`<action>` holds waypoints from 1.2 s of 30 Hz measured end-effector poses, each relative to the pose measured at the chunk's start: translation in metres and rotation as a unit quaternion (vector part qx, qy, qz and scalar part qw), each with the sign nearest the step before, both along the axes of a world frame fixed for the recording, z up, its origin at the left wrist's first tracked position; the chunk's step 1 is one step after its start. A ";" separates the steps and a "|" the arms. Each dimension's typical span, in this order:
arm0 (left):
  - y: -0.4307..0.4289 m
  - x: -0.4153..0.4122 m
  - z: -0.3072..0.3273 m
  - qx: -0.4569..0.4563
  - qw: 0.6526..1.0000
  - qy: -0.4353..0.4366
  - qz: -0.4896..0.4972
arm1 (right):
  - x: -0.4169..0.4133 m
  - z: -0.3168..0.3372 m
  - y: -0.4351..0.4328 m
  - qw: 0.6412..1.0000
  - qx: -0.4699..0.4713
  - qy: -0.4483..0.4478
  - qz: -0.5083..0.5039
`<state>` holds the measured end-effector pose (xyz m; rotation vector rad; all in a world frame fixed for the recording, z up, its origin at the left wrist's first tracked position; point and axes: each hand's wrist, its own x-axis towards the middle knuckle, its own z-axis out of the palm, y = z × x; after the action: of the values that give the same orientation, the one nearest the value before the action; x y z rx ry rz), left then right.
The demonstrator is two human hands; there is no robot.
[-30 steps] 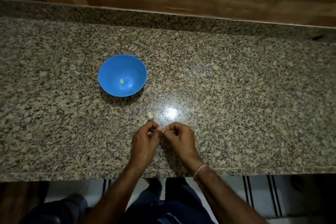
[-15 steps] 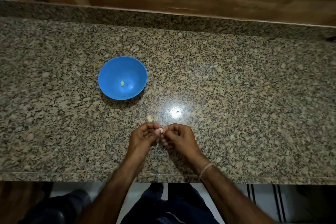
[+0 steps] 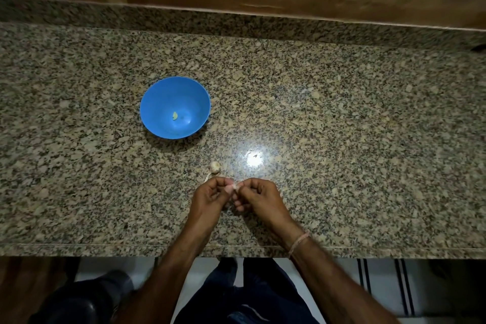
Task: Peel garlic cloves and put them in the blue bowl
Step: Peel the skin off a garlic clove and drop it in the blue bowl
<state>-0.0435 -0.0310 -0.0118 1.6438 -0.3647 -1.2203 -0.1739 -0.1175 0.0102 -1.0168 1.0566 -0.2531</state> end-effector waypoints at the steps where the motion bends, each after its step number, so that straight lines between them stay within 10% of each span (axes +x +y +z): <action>1: 0.000 -0.001 0.000 0.001 1.000 0.013 0.007 | 0.000 0.000 0.001 1.000 -0.002 0.001 0.001; 23: 0.004 -0.004 0.002 0.033 0.995 -0.053 0.078 | -0.009 -0.015 0.004 0.964 -0.243 0.098 0.046; 36: 0.037 0.019 0.004 0.048 0.908 -0.413 0.049 | -0.013 -0.021 -0.003 0.958 -0.258 0.123 0.035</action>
<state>-0.0246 0.0063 -0.0078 2.1859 -0.7331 -0.4086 -0.1864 -0.1206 -0.0103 -1.5849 1.2066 -0.3618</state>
